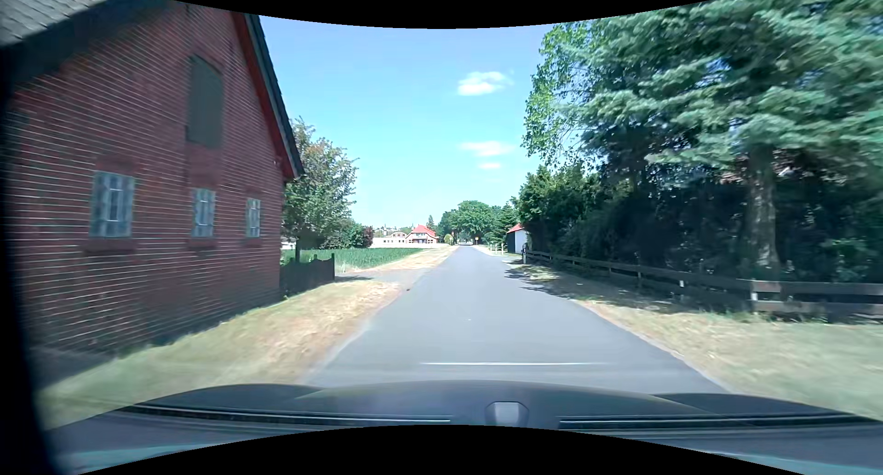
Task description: Follow the waypoints while adhering to traffic rules and regulations
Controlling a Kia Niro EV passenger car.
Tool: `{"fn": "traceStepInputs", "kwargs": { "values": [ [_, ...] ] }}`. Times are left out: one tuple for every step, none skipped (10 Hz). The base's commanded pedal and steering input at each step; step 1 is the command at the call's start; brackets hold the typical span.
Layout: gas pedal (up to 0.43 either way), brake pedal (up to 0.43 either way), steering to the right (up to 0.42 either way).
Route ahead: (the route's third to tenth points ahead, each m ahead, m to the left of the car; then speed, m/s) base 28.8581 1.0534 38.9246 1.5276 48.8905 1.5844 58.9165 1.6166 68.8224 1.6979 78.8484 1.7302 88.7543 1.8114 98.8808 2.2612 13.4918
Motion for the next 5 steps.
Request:
{"fn": "traceStepInputs", "kwargs": {
  "values": [
    [0.169, 0.006, 0.004],
    [0.169, 0.006, 0.004],
    [0.157, 0.006, 0.004],
    [0.15, 0.006, 0.004],
    [0.138, 0.006, 0.004]
  ]
}}
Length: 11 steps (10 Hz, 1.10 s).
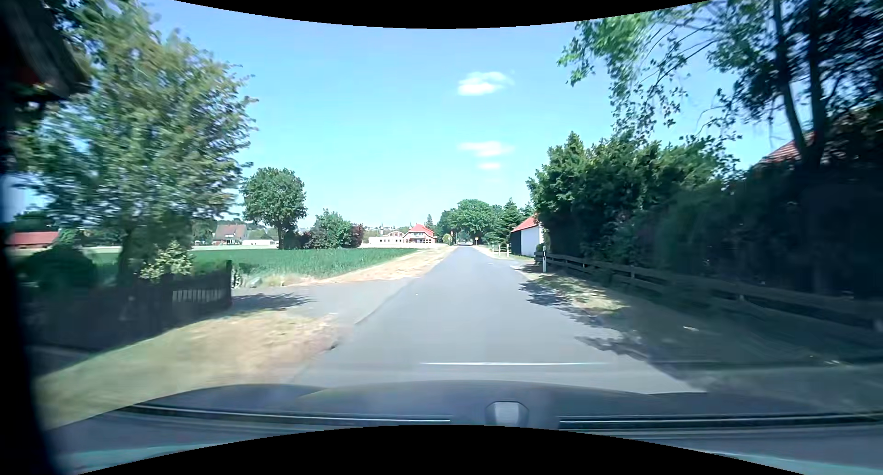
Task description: Follow the waypoints while adhering to traffic rules and regulations
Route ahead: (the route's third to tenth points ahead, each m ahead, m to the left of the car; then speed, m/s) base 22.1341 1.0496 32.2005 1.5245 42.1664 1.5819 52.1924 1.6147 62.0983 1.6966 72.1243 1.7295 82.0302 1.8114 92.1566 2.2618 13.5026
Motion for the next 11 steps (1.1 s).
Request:
{"fn": "traceStepInputs", "kwargs": {
  "values": [
    [0.138, 0.006, 0.004],
    [0.13, 0.006, 0.004],
    [0.118, 0.006, 0.004],
    [0.118, 0.006, 0.004],
    [0.118, 0.006, 0.004],
    [0.118, 0.006, 0.003],
    [0.118, 0.006, 0.003],
    [0.118, 0.006, 0.003],
    [0.118, 0.006, 0.003],
    [0.118, 0.006, 0.003],
    [0.118, 0.006, 0.003]
  ]
}}
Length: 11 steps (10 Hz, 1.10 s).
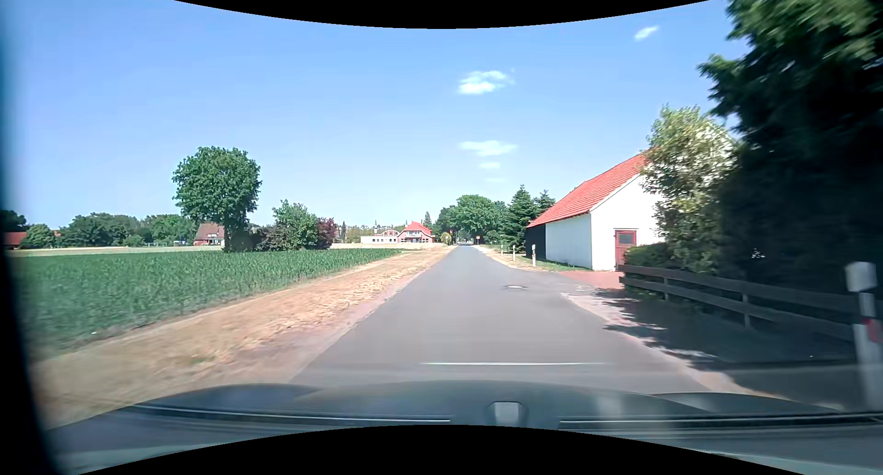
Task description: Follow the waypoints while adhering to traffic rules and regulations
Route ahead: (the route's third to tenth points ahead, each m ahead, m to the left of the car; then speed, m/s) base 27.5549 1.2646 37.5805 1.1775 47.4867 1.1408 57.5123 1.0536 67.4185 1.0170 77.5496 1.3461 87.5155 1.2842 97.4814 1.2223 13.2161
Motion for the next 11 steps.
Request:
{"fn": "traceStepInputs", "kwargs": {
  "values": [
    [0.118, 0.006, 0.003],
    [0.118, 0.006, 0.003],
    [0.118, 0.006, 0.003],
    [0.118, 0.006, 0.003],
    [0.118, 0.006, 0.003],
    [0.11, 0.006, 0.003],
    [0.11, 0.006, 0.004],
    [0.118, 0.006, 0.004],
    [0.118, 0.006, 0.004],
    [0.118, 0.006, 0.004],
    [0.13, 0.006, 0.004]
  ]
}}
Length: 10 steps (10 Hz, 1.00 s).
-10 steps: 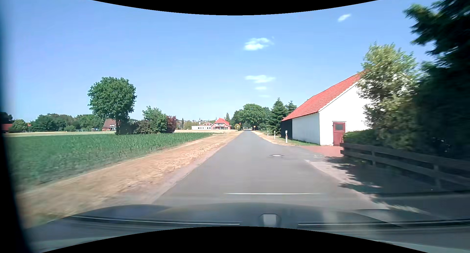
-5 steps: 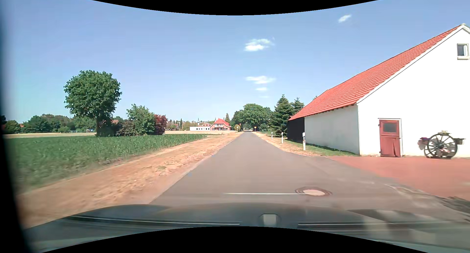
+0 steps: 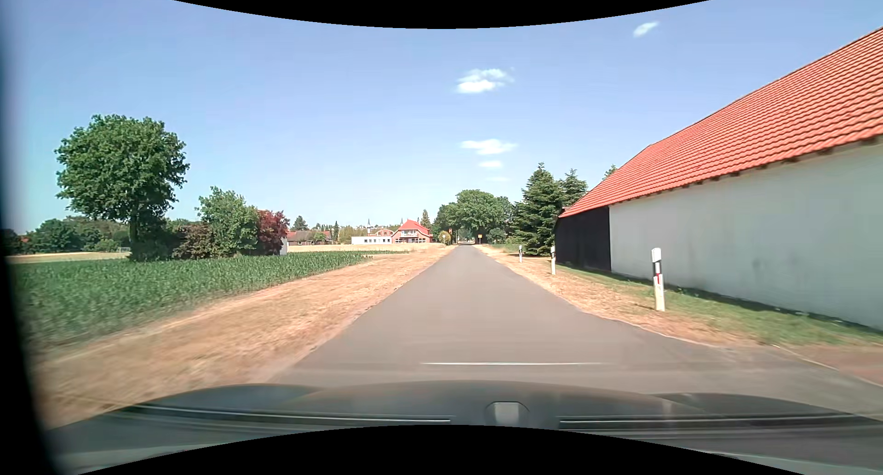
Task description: Follow the waypoints while adhering to traffic rules and regulations
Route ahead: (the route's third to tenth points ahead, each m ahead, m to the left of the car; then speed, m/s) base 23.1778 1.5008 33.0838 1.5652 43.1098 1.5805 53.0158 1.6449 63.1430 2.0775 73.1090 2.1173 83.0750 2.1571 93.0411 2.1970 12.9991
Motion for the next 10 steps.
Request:
{"fn": "traceStepInputs", "kwargs": {
  "values": [
    [0.13, 0.006, 0.004],
    [0.13, 0.006, 0.004],
    [0.13, 0.006, 0.004],
    [0.13, 0.006, 0.004],
    [0.13, 0.006, 0.004],
    [0.13, 0.006, 0.004],
    [0.13, 0.006, 0.004],
    [0.138, 0.006, 0.004],
    [0.15, 0.006, 0.004],
    [0.15, 0.006, 0.003]
  ]
}}
